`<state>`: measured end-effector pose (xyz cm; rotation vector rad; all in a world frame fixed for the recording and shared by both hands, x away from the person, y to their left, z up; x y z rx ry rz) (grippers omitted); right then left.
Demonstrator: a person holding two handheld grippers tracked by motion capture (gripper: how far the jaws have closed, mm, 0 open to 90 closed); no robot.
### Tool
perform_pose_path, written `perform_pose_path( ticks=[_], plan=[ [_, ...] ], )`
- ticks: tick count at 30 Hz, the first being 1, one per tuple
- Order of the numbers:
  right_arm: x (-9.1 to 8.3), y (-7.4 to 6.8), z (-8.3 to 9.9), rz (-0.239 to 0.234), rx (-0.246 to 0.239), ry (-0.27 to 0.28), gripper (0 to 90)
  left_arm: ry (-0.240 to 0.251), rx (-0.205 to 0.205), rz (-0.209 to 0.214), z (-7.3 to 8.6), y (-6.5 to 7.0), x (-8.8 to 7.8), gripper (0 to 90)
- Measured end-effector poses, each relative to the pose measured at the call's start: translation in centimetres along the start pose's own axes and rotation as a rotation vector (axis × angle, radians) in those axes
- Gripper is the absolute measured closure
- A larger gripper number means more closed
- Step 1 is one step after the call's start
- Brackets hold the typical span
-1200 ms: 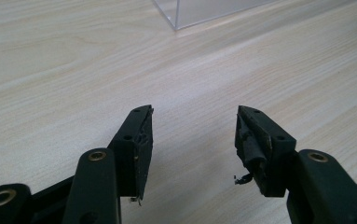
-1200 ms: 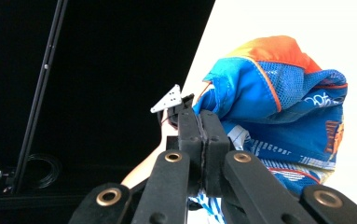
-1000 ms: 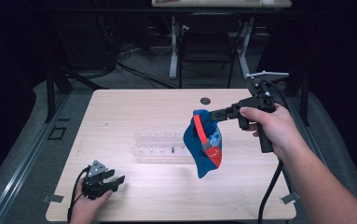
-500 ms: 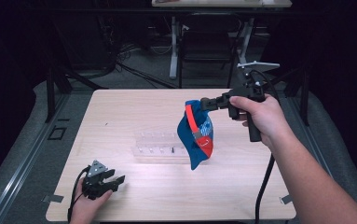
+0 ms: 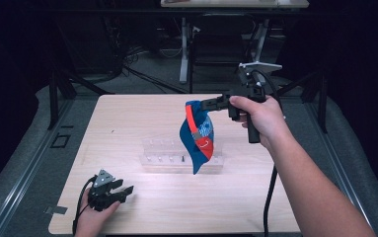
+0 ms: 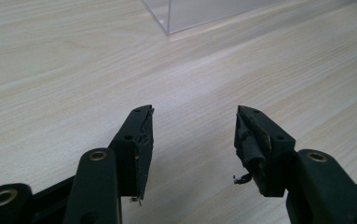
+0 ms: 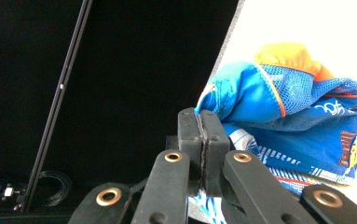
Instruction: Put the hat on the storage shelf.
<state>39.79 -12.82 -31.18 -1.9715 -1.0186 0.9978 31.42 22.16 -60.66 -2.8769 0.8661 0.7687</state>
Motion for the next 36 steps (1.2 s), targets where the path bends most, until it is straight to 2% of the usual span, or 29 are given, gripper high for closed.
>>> perform_pose_path(
  ticks=[1,6,10,16,17,18,22,25,26,30,36],
  plan=[
    [0.2,0.0,-0.1,-0.003,0.004,0.001,89.6,-0.008,0.004,0.014,-0.1,0.2,0.0,48.0],
    [0.8,-0.1,-0.2,-0.016,0.012,0.005,89.6,-0.002,0.013,0.031,-0.3,0.9,0.1,49.8],
    [1.5,-0.2,-0.3,-0.018,0.010,0.009,89.6,0.020,0.024,0.052,-1.0,1.8,0.3,49.8],
    [2.4,-0.2,-0.4,-0.016,0.005,0.011,89.6,0.074,0.067,0.077,-3.0,3.5,0.4,50.2],
    [2.6,-0.2,-0.5,-0.013,0.006,0.016,89.6,0.096,0.080,0.098,-3.8,4.4,0.5,50.3],
    [2.6,-0.2,-0.5,-0.013,0.006,0.016,89.6,0.096,0.080,0.098,-3.8,4.4,0.5,50.3],
    [3.2,-0.1,-0.6,-0.017,0.013,0.020,89.6,0.150,0.118,0.136,-5.7,6.6,1.0,50.3],
    [3.6,-0.1,-0.8,-0.023,0.015,0.022,89.6,0.162,0.144,0.154,-6.7,7.9,1.7,50.1],
    [3.7,-0.1,-0.8,-0.025,0.012,0.021,89.6,0.162,0.144,0.154,-6.7,7.9,1.7,50.1],
    [4.2,-0.2,-0.9,-0.023,0.011,0.025,89.6,0.186,0.160,0.177,-8.1,9.5,2.7,49.8],
    [4.4,-0.5,-1.3,-0.026,0.010,0.036,89.6,0.194,0.187,0.184,-9.3,10.6,3.2,49.8]
  ],
)
Point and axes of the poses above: each handheld gripper's, and its own axes: x roughly forward along the jaws, z roughly out of its underside, y roughly to its right, the point moved 5 cm from there along x, roughly forward along the jaws, and after that the axes turned 14 degrees about y, right-handed, at the moved point
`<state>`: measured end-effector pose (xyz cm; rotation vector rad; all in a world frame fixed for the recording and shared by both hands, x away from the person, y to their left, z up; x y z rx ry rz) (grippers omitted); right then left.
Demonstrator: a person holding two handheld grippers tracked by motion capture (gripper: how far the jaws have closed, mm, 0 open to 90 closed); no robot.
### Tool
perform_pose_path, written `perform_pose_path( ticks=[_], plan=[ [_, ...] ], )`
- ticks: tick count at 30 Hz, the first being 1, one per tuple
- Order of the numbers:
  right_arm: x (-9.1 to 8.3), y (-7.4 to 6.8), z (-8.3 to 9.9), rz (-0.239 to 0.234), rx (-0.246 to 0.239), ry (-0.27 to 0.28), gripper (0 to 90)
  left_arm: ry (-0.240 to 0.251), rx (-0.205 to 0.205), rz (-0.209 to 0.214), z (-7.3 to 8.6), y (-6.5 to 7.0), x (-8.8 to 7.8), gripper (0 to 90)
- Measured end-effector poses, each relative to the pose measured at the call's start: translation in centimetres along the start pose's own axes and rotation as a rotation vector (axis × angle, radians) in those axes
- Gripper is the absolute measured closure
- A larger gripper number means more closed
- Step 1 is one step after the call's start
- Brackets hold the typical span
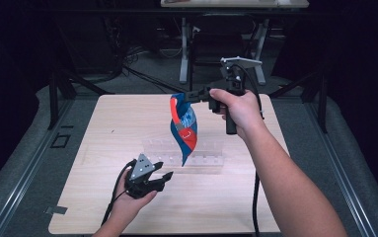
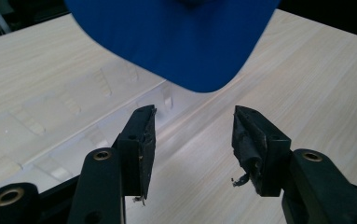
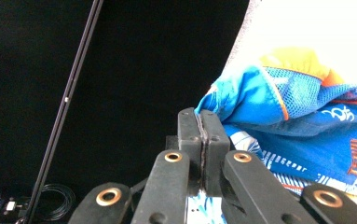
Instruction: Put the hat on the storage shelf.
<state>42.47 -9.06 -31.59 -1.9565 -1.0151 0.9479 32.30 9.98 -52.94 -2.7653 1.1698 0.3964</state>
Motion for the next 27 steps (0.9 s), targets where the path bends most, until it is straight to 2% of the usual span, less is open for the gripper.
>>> perform_pose_path(
  ticks=[9,14,19,23,27],
  plan=[
    [0.2,0.8,-0.1,0.033,-0.008,0.007,89.6,0.006,0.004,-0.008,-0.9,0.3,0.9,50.2],
    [0.0,0.8,-0.3,0.033,-0.009,0.017,89.6,0.013,0.000,-0.003,-1.5,0.6,1.5,51.1],
    [0.0,1.2,0.0,0.038,-0.005,0.015,89.6,0.030,0.027,-0.023,-2.4,1.5,3.1,51.7],
    [0.0,1.3,0.2,0.039,-0.006,0.006,89.5,0.038,0.034,-0.029,-2.7,1.9,3.8,53.0],
    [0.0,1.5,0.2,0.043,-0.004,0.009,89.6,0.046,0.046,-0.049,-2.7,2.0,4.3,59.1]
  ],
)
Point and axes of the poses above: each handheld gripper's, and its own axes: x roughly forward along the jaws, z roughly out of its underside, y roughly to its right, the point moved 5 cm from there along x, roughly forward along the jaws, and after that the axes turned 14 degrees about y, right-handed, at the moved point
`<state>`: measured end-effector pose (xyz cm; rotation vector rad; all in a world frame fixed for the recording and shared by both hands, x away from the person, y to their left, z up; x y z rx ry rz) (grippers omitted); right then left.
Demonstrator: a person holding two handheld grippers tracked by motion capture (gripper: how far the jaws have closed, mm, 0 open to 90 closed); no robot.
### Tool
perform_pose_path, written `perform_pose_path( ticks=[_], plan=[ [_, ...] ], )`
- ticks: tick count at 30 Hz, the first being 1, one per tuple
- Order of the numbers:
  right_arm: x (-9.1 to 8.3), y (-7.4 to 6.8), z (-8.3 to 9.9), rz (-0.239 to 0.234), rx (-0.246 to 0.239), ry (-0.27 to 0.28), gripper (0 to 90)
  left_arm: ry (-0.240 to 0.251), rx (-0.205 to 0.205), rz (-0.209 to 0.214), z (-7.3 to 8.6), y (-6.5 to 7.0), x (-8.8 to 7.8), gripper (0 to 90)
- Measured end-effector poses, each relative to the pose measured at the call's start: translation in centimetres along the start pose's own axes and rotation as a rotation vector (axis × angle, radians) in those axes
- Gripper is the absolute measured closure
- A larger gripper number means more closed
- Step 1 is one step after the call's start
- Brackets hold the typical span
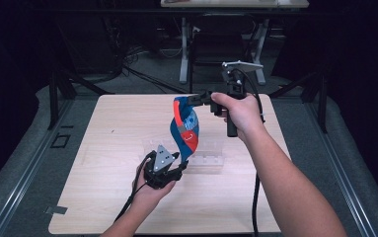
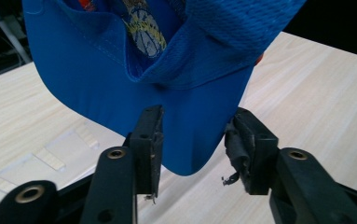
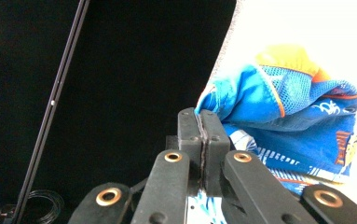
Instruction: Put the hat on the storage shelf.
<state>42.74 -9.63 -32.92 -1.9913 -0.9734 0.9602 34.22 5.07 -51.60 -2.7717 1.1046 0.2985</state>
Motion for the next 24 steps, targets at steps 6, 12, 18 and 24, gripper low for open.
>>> perform_pose_path(
  ticks=[6,12,18,24],
  plan=[
    [-0.3,0.1,0.0,-0.002,0.002,0.001,89.6,-0.017,0.003,-0.003,0.3,0.2,0.5,66.3],
    [-0.3,0.1,0.1,-0.002,0.001,-0.002,89.6,-0.028,0.035,0.018,0.5,0.5,0.3,81.4],
    [-0.5,-0.2,0.1,0.000,-0.007,-0.004,89.6,-0.010,0.068,0.003,0.5,0.1,-0.4,85.7],
    [-0.7,-0.2,0.0,0.007,-0.008,-0.002,89.6,0.005,0.061,-0.007,0.7,-0.8,-1.0,87.8]
  ],
)
Point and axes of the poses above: each handheld gripper's, and its own axes: x roughly forward along the jaws, z roughly out of its underside, y roughly to its right, the point moved 5 cm from there along x, roughly forward along the jaws, and after that the axes turned 14 degrees about y, right-handed, at the moved point
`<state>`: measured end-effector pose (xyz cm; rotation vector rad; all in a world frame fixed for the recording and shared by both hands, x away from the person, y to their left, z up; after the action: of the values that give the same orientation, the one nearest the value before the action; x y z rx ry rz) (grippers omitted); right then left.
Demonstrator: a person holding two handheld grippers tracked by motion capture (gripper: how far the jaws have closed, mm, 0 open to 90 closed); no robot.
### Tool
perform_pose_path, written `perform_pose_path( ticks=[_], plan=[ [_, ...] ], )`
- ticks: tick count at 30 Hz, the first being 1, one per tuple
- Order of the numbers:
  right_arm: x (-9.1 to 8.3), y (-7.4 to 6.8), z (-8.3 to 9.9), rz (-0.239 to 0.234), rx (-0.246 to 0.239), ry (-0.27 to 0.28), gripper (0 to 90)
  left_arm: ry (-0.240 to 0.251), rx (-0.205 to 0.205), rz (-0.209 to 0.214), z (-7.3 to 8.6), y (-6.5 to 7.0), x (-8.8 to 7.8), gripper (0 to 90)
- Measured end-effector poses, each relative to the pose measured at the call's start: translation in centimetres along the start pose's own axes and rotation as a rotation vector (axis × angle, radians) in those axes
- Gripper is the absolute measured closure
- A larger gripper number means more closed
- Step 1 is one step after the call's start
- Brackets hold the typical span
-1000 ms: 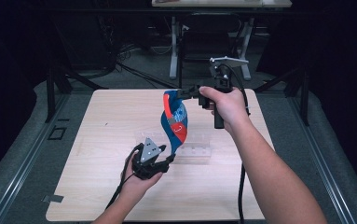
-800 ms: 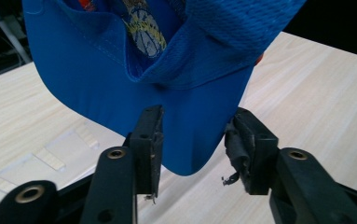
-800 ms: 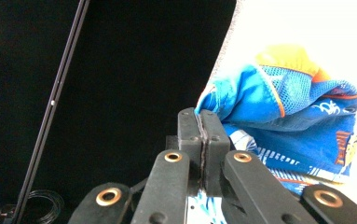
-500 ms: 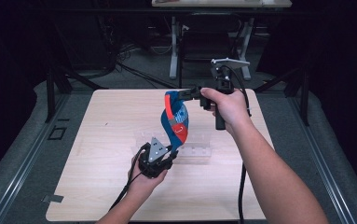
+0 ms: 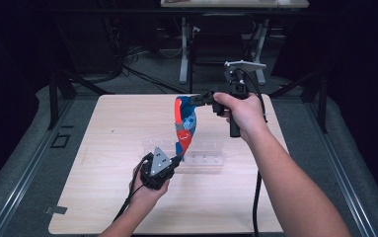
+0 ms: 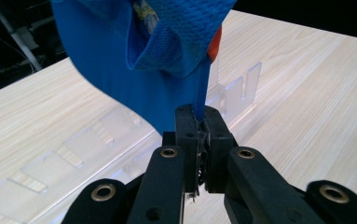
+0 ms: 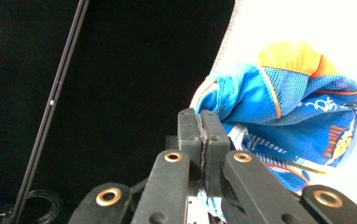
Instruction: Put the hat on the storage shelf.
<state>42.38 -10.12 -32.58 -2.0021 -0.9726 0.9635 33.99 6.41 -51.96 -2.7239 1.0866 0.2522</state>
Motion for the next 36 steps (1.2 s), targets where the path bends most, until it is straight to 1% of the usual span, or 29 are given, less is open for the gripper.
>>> perform_pose_path(
  ticks=[1,2,4,7,8,11,12,14,18,21,22,26,31,36],
  plan=[
    [0.0,0.0,0.0,0.001,-0.001,0.000,89.6,0.000,0.000,0.000,0.0,0.0,0.0,87.9],
    [0.1,0.0,0.0,-0.001,0.000,0.001,89.6,0.004,-0.011,0.005,0.1,-0.1,-0.1,88.0],
    [0.1,0.0,0.0,-0.003,0.001,-0.001,89.6,0.005,-0.011,0.006,0.1,-0.1,-0.1,88.0],
    [0.3,0.1,0.1,-0.001,0.000,-0.005,89.6,-0.005,-0.019,0.008,0.3,-0.3,-0.1,88.2],
    [0.5,0.2,0.2,0.005,0.003,-0.004,89.6,-0.014,-0.026,0.011,0.4,-0.4,-0.1,88.2],
    [0.6,0.5,0.2,0.006,0.004,-0.008,89.5,-0.022,-0.027,0.010,0.6,-0.5,0.0,88.2],
    [0.7,0.9,0.3,0.015,0.008,-0.012,89.5,-0.024,-0.028,0.010,0.8,-0.5,0.0,88.2],
    [0.8,1.2,0.4,0.015,0.013,-0.013,89.5,-0.030,-0.032,0.010,1.1,-0.7,0.1,88.2],
    [0.9,1.7,0.5,0.024,0.019,-0.012,89.4,-0.030,-0.044,0.009,1.4,-0.7,0.1,88.2],
    [0.8,1.9,0.5,0.025,0.020,-0.013,89.4,-0.032,-0.044,0.011,1.5,-0.8,0.1,88.3],
    [0.8,2.2,0.5,0.032,0.022,-0.015,89.3,-0.031,-0.053,0.007,1.7,-0.9,0.1,88.3],
    [1.0,2.8,0.7,0.048,0.025,-0.022,88.9,-0.041,-0.063,0.008,2.2,-1.0,0.1,88.3],
    [1.1,3.2,1.0,0.049,0.026,-0.032,86.9,-0.049,-0.067,0.008,2.6,-1.0,0.1,88.3],
    [0.6,3.4,0.8,0.059,0.016,-0.016,85.0,-0.053,-0.080,0.011,3.0,-1.2,0.2,88.3]
  ],
)
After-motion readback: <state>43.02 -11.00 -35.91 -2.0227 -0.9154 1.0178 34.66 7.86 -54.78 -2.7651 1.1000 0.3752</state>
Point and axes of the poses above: each handheld gripper's, and its own axes: x roughly forward along the jaws, z roughly out of its underside, y roughly to its right, the point moved 5 cm from there along x, roughly forward along the jaws, and after that the axes turned 14 degrees about y, right-handed, at the moved point
